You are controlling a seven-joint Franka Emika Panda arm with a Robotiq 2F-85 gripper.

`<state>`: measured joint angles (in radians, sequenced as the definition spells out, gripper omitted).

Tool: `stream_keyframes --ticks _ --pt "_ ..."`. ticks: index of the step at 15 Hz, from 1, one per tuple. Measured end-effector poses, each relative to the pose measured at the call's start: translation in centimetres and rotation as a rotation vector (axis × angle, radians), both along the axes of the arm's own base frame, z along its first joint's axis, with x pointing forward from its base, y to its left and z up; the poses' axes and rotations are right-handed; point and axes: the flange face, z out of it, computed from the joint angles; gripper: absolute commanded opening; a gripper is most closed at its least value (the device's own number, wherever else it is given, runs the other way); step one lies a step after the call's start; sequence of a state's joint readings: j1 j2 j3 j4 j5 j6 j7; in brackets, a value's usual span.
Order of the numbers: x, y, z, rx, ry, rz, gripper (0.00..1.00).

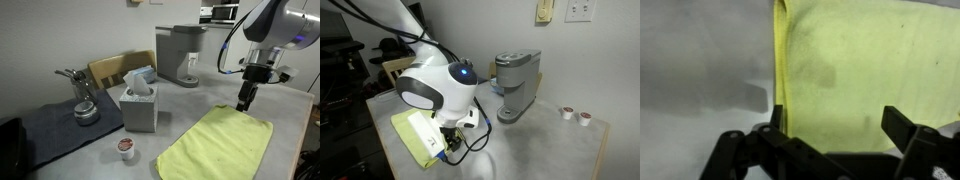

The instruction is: Fold the yellow cloth in half

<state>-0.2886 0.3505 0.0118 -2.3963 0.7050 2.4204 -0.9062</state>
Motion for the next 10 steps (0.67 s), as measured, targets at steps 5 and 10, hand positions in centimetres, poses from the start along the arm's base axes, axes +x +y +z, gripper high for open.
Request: stream_keyframes --ticks 5,10 --pt "0.38 0.4 0.15 0.031 -0.04 -0.009 1.0" --pt "0.1 0.42 -0.05 0.045 -0.027 0.012 1.0"
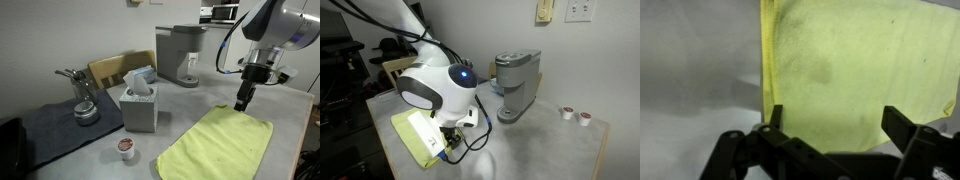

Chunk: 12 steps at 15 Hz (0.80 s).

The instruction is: Fold the yellow cloth in half

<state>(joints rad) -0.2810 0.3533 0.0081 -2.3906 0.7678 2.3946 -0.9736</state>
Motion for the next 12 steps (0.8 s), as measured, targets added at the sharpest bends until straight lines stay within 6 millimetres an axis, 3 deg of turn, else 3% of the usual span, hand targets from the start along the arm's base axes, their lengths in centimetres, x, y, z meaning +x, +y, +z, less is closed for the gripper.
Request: stream_keyframes --ticks 12 --pt "-1.6 -1.9 -1.4 -0.022 0.068 0.098 1.0"
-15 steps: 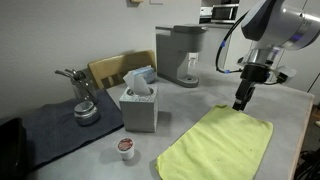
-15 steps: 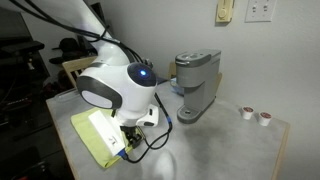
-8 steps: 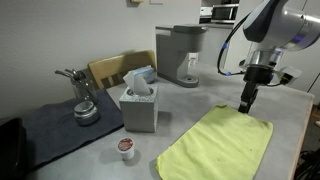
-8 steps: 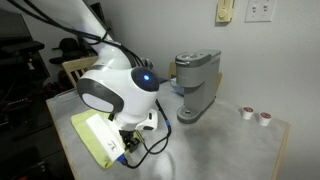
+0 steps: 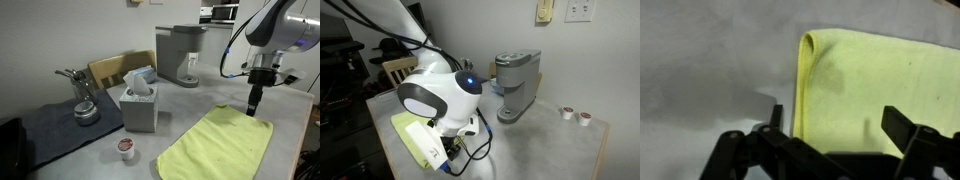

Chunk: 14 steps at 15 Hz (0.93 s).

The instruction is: Fold the yellow cloth in half

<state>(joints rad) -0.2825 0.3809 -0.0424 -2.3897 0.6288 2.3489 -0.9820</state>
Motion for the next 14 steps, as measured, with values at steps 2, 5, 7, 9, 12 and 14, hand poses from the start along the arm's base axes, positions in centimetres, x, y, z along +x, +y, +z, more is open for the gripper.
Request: stream_keyframes --ticks 2,5,7,9,12,14 --pt "0.1 0.2 0.0 0.004 -0.001 -0.002 1.0" --pt "0.3 0.8 -0.1 0.024 -0.011 -0.014 1.0" --pt "0.3 1.3 -0.2 0.042 -0.02 -0.022 1.0" --pt "0.3 1.5 -0.4 0.057 -0.025 -0.024 1.0" --pt "0.3 1.6 -0.5 0.074 -0.028 -0.021 1.0" --pt "0.4 1.7 -0.5 0.082 -0.026 -0.016 0.95"
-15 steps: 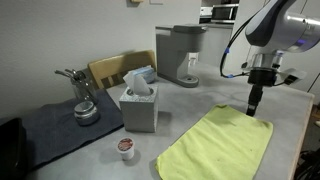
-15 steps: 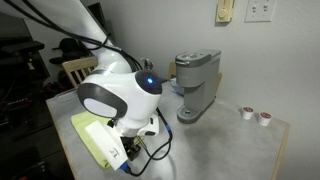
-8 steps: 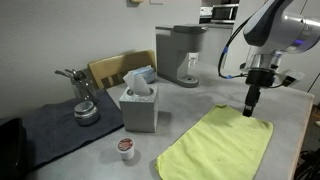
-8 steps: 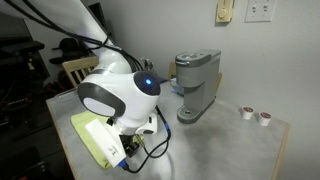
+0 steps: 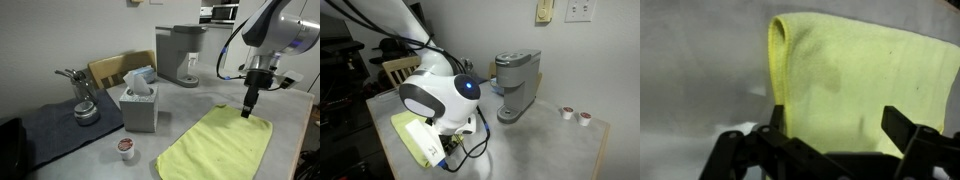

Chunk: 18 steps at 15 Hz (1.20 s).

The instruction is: Fold the yellow cloth in half

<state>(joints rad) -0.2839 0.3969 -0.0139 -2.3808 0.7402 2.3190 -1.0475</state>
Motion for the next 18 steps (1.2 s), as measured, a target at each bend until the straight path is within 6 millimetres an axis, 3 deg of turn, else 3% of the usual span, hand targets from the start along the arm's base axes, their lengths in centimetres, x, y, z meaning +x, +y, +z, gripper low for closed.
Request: stream_keyframes --ticks 1,5,11,14,15,18 --pt "0.0 0.0 0.0 0.004 0.001 0.002 0.74" --pt "0.1 0.1 0.0 0.01 0.001 0.007 0.47" --pt "0.1 0.1 -0.1 0.012 0.002 0.008 0.31" --pt "0.2 0.0 -0.1 0.01 0.0 0.006 0.15" --pt "0.3 -0.2 0.1 0.008 -0.003 0.003 0.03" --pt "0.3 -1.4 0.7 -0.003 -0.014 -0.018 0.0"
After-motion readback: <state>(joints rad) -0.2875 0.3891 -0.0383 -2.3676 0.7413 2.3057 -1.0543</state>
